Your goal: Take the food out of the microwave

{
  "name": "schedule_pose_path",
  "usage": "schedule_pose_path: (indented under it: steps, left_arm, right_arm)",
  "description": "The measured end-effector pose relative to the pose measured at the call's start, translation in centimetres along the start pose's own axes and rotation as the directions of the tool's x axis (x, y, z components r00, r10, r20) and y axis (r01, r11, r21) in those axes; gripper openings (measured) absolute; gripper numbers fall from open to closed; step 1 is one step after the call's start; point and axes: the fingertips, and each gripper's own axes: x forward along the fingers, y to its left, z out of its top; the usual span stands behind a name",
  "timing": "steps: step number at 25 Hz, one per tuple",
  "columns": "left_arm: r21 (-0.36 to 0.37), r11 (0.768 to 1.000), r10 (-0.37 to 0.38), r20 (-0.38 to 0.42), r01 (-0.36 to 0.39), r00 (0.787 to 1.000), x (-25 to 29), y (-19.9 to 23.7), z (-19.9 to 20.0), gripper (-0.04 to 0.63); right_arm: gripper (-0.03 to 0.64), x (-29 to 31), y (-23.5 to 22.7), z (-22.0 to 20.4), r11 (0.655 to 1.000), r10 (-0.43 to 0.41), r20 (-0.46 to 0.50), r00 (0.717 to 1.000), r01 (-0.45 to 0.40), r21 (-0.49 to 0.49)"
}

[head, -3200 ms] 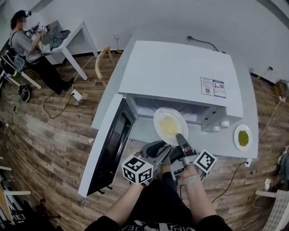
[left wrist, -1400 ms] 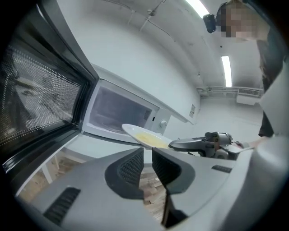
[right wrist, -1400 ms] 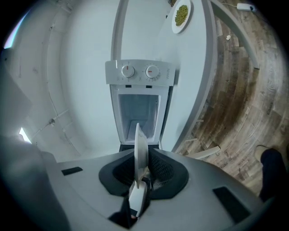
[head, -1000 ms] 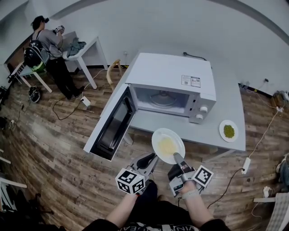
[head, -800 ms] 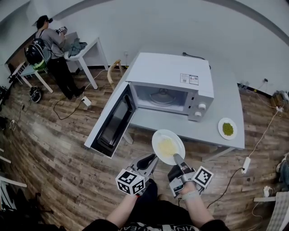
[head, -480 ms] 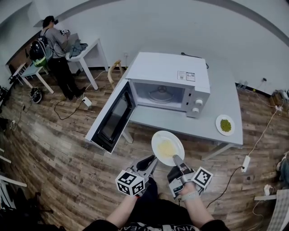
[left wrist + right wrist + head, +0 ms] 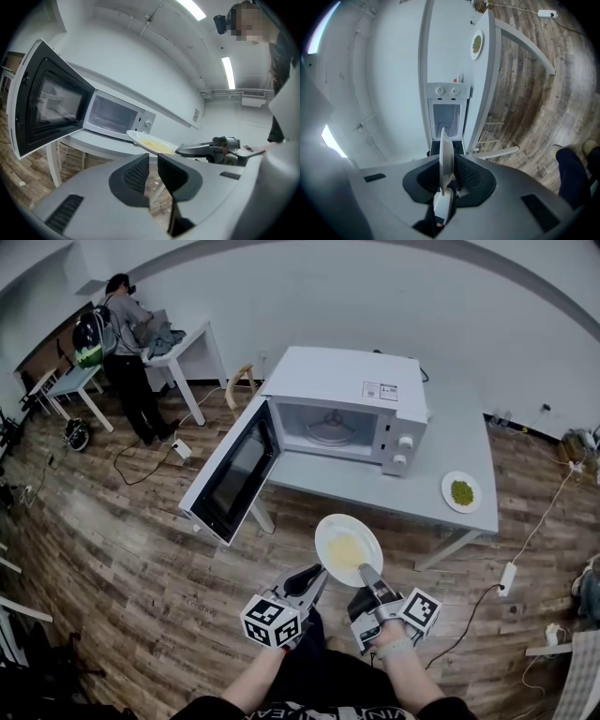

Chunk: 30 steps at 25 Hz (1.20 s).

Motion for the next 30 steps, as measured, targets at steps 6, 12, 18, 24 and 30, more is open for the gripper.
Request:
schedule_pose_path:
  steps: [6, 12, 18, 24, 30]
  left_arm:
    - [-0.001, 1.0, 0.017, -0.006, -0.017, 1.0, -0.9, -0.9, -1.2, 0.06]
    - [0.012, 1.0, 0.014, -0.016, -0.014, 1.0, -1.1, -1.2, -1.1, 0.06]
    - [0.019, 1.0, 0.015, -0.024, -0.014, 1.0, -1.3, -1.1, -0.8, 0.06]
    - [0.019, 1.0, 0.007, -0.038, -0.007, 0.999, -1.8, -0.6, -0.9, 0.058]
    - [0.022, 1.0, 0.002, -0.056, -0.001, 0.998, -2.8, 0.2, -0.6, 0.058]
  right_arm:
    - [0.061, -1.2, -0.6, -0.6, 1.0, -0.007, -0.016, 1.0, 0.007, -0.001]
    - [0.061, -1.5, -0.5, -0.7, 1.0, 0.0, -0.021, 1.0, 0.0, 0.003]
    - [0.061, -1.3, -0.3, -1.0, 1.0, 0.006, -0.024, 1.0, -0.006, 0.012]
    - [0.061, -1.0, -0.6, -1.7, 1.0, -0.001, -0.015, 1.0, 0.001, 0.022]
    - [0.061, -0.5, -0.3, -2.8, 1.0, -0.002, -0.006, 1.0, 0.002, 0.026]
